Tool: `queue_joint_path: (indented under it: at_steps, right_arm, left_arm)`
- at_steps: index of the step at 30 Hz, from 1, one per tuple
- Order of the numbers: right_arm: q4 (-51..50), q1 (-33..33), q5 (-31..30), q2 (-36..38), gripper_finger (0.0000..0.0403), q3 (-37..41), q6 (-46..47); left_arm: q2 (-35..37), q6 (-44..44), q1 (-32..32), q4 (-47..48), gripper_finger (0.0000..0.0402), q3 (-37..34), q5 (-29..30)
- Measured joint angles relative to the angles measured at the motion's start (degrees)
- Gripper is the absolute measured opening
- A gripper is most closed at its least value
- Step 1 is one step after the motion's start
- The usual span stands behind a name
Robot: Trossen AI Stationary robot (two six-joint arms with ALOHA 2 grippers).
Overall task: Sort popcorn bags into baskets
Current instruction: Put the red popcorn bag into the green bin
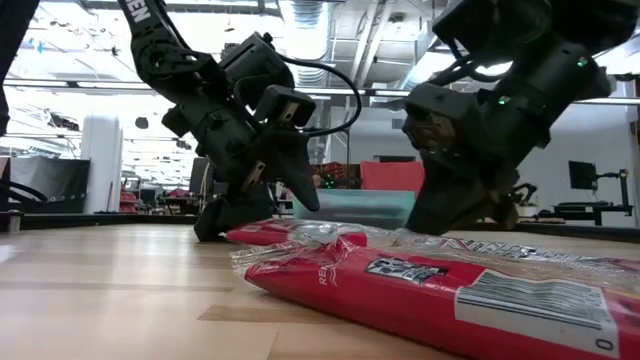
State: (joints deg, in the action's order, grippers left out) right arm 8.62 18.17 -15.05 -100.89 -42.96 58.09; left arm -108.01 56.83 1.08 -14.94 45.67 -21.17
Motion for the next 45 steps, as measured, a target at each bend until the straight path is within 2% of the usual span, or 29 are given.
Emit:
queue_joint_path:
  at_steps: [3, 6, 12, 15, 16, 21, 26, 31, 35, 39, 43, 45]
  right_arm:
    - [0.88, -0.49, 0.81, -1.15, 0.0030, -1.21, -1.64]
    - [0.45, -1.04, 1.97, -1.48, 0.0023, -2.44, -3.10]
    - [-0.60, -0.93, 1.81, 1.43, 0.0019, -3.26, -4.52]
    - [-4.84, -0.96, 1.41, 5.30, 0.0026, -3.28, -4.73]
    - [-6.54, -0.96, 0.76, 6.86, 0.0029, -3.26, -4.81]
    - [-14.04, -0.96, -4.12, 15.97, 0.0030, -3.29, -5.89]
    - [-21.51, -0.93, -9.72, 25.30, 0.0018, -3.30, -6.99]
    - [-26.74, -0.96, -14.93, 31.70, 0.0019, -3.28, -7.63]
    - [-30.81, -0.98, -17.80, 34.23, 0.0031, -3.25, -7.69]
    - [-33.04, -1.49, -18.25, 34.77, 0.0033, -3.23, -7.80]
    - [-33.39, -2.23, -18.05, 34.11, 0.0025, -3.24, -8.09]
    - [-32.93, -2.30, -18.09, 34.16, 0.0021, -3.25, -8.64]
  left_arm:
    - [0.00, 0.23, 0.44, -0.22, 0.0224, 0.00, -0.02]
    - [-0.02, 0.46, 0.64, -0.22, 0.0188, 0.02, -0.08]
    - [0.58, 1.33, 1.08, -1.55, 0.0076, -0.08, -1.32]
    - [2.11, 1.48, 1.89, -1.88, 0.0021, -0.21, -1.71]
    - [2.79, 1.47, 2.30, -1.83, 0.0014, -0.25, -1.76]
    - [7.37, 5.44, 5.17, -1.32, 0.0019, -0.46, -3.89]
    - [14.89, 8.42, 7.42, -1.43, 0.0007, -0.39, -5.14]
    - [23.16, 9.20, 12.44, 0.98, 0.0010, -0.24, -0.51]
    - [27.40, 6.64, 19.86, 2.15, 0.0005, -0.13, 1.52]
    - [27.13, 4.93, 28.88, 1.53, 0.0005, -0.09, -0.78]
    - [23.46, 0.84, 36.00, 2.62, 0.0005, 2.39, -5.55]
    - [21.11, -1.76, 38.41, 3.65, 0.0005, 4.94, -6.14]
